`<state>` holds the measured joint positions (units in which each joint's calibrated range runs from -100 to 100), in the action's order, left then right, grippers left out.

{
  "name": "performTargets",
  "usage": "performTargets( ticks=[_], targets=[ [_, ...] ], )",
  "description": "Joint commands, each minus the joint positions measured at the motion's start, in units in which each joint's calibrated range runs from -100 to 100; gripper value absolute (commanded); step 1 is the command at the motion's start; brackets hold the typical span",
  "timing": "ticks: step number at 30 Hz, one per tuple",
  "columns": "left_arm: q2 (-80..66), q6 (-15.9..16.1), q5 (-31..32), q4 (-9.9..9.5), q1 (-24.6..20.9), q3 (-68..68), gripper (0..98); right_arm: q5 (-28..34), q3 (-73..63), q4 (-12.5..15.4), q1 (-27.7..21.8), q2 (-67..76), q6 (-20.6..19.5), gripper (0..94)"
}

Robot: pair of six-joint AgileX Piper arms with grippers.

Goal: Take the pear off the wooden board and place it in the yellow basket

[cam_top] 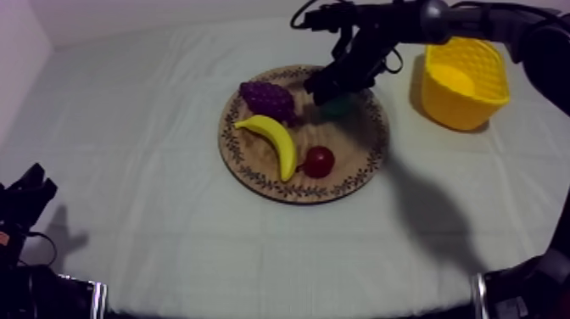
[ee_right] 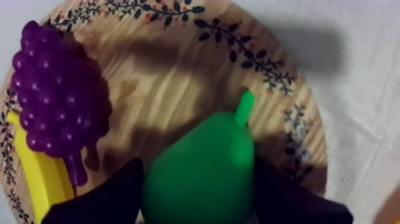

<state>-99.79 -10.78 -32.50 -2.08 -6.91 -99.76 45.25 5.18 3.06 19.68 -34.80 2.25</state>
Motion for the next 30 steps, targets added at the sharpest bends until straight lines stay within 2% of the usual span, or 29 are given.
performTargets(
  ticks=[1,9,14,19,24,30],
  targets=[
    [0.0,0.0,0.0,0.0,0.0,0.0,0.1,0.2,1.8,0.1,-0.1,2.8,0.6,49.8],
    [0.0,0.0,0.0,0.0,0.0,0.0,0.1,6.6,8.6,1.3,-3.2,22.1,5.6,51.8],
    [0.0,0.0,0.0,0.0,0.0,0.0,0.1,13.7,9.4,2.3,-8.4,33.1,9.4,52.0],
    [0.0,0.0,0.0,0.0,0.0,0.0,0.1,18.7,9.6,2.6,-13.8,38.2,12.3,51.9],
    [0.0,0.0,0.0,0.0,0.0,0.0,0.1,19.1,12.0,2.3,-17.8,38.7,13.2,51.7],
    [0.0,0.0,0.0,0.0,0.0,0.0,0.1,16.5,16.1,1.8,-21.3,36.6,14.2,50.2]
  ],
)
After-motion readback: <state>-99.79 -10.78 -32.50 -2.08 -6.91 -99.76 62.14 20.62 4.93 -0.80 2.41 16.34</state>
